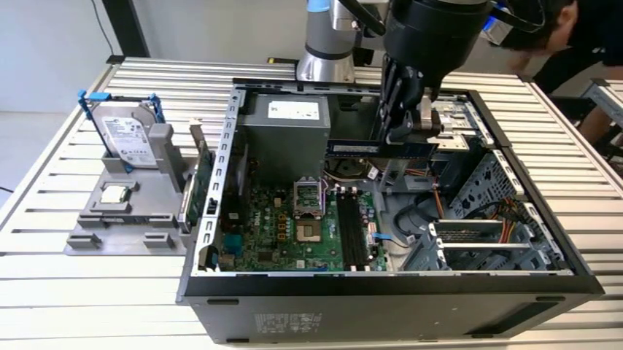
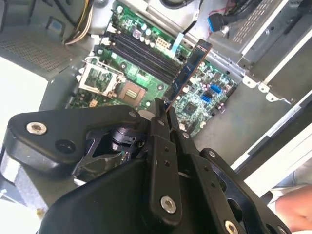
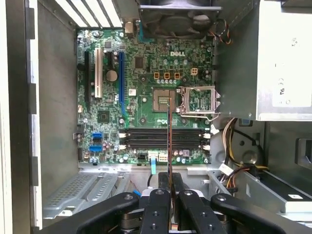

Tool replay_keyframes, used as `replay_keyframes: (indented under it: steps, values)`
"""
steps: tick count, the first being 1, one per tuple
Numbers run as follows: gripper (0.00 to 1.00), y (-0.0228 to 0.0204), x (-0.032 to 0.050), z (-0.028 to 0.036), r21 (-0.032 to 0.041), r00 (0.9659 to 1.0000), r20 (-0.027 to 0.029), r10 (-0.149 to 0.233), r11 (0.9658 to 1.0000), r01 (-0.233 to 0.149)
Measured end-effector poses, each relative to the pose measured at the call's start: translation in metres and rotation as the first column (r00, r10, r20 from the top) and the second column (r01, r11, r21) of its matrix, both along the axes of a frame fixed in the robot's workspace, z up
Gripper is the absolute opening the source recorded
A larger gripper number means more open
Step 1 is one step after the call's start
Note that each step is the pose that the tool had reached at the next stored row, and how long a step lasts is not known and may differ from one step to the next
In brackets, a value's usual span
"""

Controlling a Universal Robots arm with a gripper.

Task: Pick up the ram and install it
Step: 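Pick up the ram and move it above insertion slot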

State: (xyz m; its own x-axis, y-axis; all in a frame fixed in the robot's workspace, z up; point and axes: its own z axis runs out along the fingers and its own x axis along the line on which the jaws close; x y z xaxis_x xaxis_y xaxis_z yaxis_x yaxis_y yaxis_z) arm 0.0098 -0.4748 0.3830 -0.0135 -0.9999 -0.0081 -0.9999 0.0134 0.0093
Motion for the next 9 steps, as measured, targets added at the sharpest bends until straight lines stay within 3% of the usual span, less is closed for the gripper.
replay_keyframes:
  steps: [2, 4, 9]
  values:
    - [0.0, 0.0, 0.0, 0.0, 0.0, 1.0, -0.0004, 0.0, 1.0, 0.0]
    - [0.0, 0.0, 0.0, 0.0, -0.0001, 1.0, -0.0042, 0.0, 1.0, 0.0]
    - [0.0, 0.0, 0.0, 0.0, -0.0001, 1.0, -0.0053, 0.0, 1.0, 0.0]
